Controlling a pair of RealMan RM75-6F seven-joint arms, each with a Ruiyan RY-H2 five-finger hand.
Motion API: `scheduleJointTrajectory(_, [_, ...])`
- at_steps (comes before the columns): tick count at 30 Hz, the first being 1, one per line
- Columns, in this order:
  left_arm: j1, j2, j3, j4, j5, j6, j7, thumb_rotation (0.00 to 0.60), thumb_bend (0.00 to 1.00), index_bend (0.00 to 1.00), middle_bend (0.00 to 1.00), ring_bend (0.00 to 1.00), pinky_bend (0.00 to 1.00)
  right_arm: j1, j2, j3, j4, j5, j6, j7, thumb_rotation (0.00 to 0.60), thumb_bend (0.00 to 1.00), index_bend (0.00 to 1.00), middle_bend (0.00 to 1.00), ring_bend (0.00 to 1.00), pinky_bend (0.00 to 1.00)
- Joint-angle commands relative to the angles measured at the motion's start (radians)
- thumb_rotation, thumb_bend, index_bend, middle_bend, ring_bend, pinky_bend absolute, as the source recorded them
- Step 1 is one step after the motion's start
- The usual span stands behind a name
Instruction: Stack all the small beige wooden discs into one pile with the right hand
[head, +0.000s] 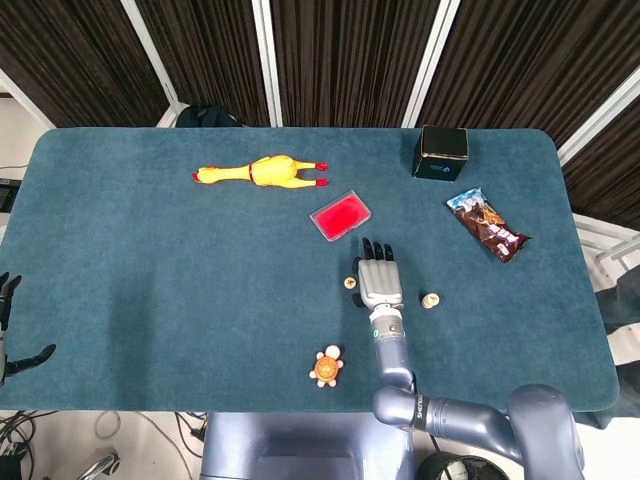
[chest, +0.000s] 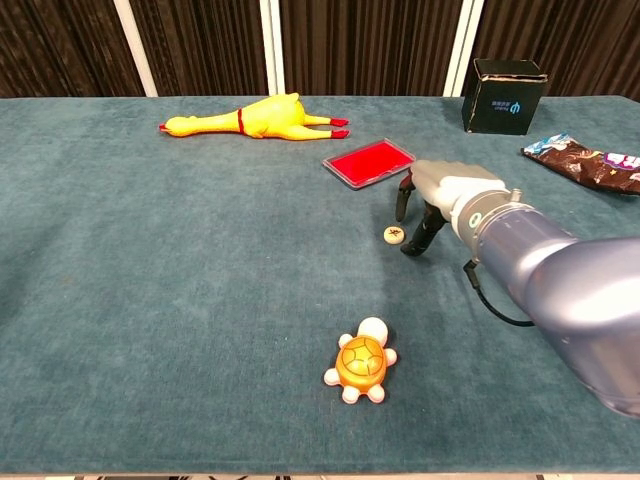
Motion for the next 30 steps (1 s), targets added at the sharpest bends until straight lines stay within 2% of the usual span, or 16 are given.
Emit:
scheduleJointTrajectory(1, [0.0,0.0,0.0,0.0,0.0,0.0,0.001,0.6,0.03,0.08,0.0,0.0,0.0,0.001,-0.005,0.005,0.01,-0.002,-0.005,-0.002,0.6,0.31,0.45,0.0,0.0,0.0])
scheduleJointTrajectory(14, [0.001,0.0,-0.001,0.002,-0.001,0.001,-0.002,0.6,0.03,0.08,0.0,0.0,0.0,0.004,-0.028,0.028,0.047,-0.009,-0.026,-0.005,0.6,0.37,0.48,0.0,0.0,0.0])
scheduleJointTrajectory(30, [0.001,-0.001,-0.003,0.003,-0.002,0.003,-0.004,0.6,0.03,0.09,0.0,0.0,0.0,0.006,-0.049,0.044,0.078,-0.011,-0.044,-0.019,0.6,0.39,0.49,0.0,0.0,0.0])
